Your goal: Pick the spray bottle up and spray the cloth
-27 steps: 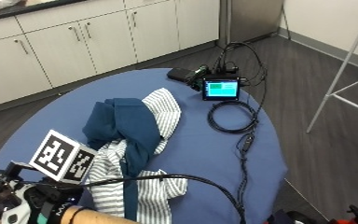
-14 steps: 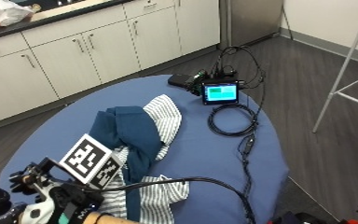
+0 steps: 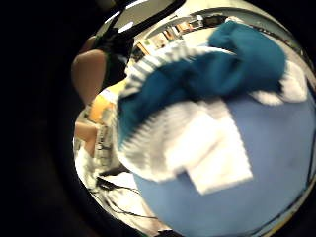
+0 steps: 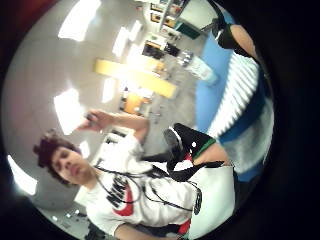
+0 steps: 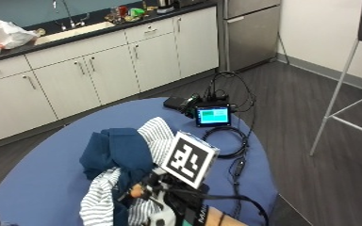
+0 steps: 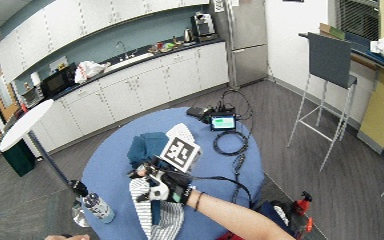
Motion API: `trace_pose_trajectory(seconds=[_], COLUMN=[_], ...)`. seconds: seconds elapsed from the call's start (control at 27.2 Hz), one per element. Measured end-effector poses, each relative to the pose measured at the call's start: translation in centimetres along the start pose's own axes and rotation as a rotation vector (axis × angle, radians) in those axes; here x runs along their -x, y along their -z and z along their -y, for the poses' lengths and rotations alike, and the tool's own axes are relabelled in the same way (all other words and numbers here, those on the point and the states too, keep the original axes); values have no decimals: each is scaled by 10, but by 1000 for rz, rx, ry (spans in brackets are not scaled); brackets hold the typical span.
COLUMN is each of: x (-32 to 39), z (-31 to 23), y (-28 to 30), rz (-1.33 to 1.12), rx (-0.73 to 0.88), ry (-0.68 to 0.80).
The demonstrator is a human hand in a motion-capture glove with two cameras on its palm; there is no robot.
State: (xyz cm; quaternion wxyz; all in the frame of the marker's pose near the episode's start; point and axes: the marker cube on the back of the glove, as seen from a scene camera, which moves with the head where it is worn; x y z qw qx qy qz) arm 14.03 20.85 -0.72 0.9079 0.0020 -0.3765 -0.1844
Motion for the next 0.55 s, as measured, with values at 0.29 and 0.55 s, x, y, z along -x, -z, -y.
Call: trace_pose_trajectory(seconds=[0.29,0.55], x=[-10,-7], z=[-46,-41], y=[-28,-33], rz=[-300,-366], rx=[48,93], ry=[7,25])
